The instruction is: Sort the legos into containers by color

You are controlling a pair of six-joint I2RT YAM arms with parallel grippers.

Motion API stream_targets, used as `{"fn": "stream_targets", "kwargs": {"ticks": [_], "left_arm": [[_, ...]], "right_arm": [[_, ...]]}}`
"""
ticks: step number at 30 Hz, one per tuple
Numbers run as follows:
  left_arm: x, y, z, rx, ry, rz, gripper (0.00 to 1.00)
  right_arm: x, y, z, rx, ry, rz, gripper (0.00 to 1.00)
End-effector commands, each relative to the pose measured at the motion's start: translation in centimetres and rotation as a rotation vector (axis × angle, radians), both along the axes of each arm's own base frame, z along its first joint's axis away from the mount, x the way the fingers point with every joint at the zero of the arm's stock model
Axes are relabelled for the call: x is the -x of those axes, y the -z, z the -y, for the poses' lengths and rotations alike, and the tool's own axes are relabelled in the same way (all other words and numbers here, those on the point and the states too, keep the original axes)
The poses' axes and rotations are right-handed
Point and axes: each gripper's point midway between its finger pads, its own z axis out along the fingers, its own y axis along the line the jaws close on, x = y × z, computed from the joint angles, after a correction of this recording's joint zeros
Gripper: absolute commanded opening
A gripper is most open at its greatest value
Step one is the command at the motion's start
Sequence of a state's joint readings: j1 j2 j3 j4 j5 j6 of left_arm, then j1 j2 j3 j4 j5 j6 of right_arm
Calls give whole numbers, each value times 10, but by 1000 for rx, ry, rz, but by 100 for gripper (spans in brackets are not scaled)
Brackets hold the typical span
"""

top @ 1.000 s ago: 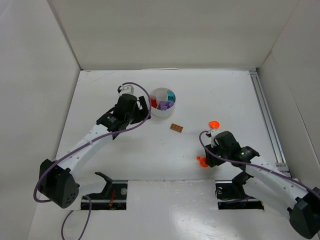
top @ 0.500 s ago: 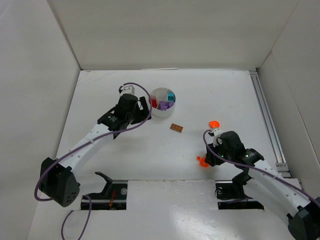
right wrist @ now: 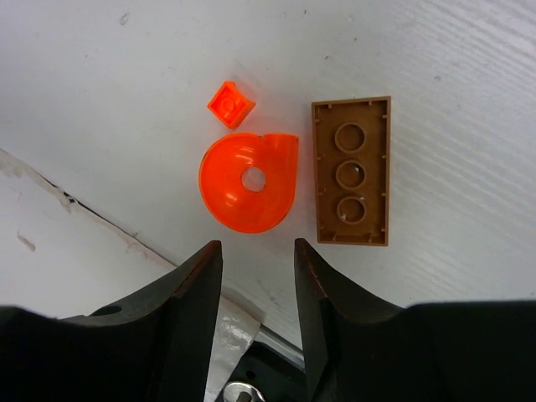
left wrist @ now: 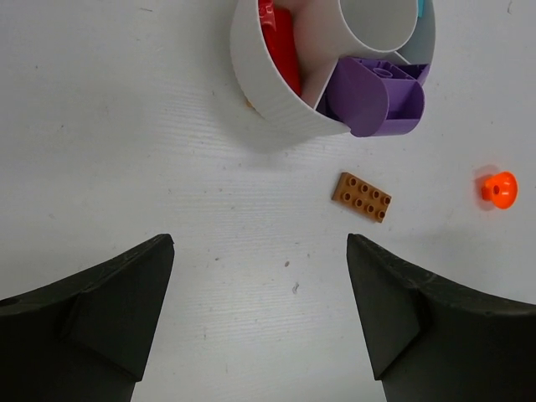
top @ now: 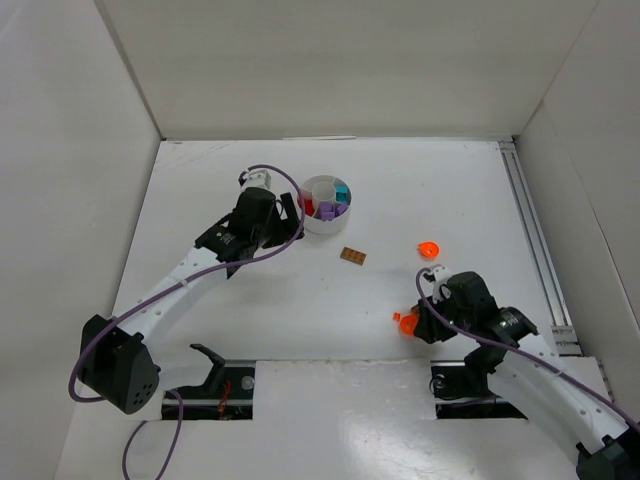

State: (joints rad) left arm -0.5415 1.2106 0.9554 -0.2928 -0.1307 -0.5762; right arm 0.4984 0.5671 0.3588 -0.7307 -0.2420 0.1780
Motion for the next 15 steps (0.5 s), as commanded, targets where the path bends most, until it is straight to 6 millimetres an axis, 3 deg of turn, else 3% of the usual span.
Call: {"fn": "stream_targets", "kwargs": {"ticks": [1,9,15], "left_arm": [[-2,-6,2,13,16,33,81],[-4,-7,3,7,22,36,80],[-2,-5,2,2,22,28,80]], "right_arm": [[4,5,-9,-61,6,-28,45],[-11,10,-21,-76,-22,-16,45],[-24,17,-21,-104,14,4,52]]}}
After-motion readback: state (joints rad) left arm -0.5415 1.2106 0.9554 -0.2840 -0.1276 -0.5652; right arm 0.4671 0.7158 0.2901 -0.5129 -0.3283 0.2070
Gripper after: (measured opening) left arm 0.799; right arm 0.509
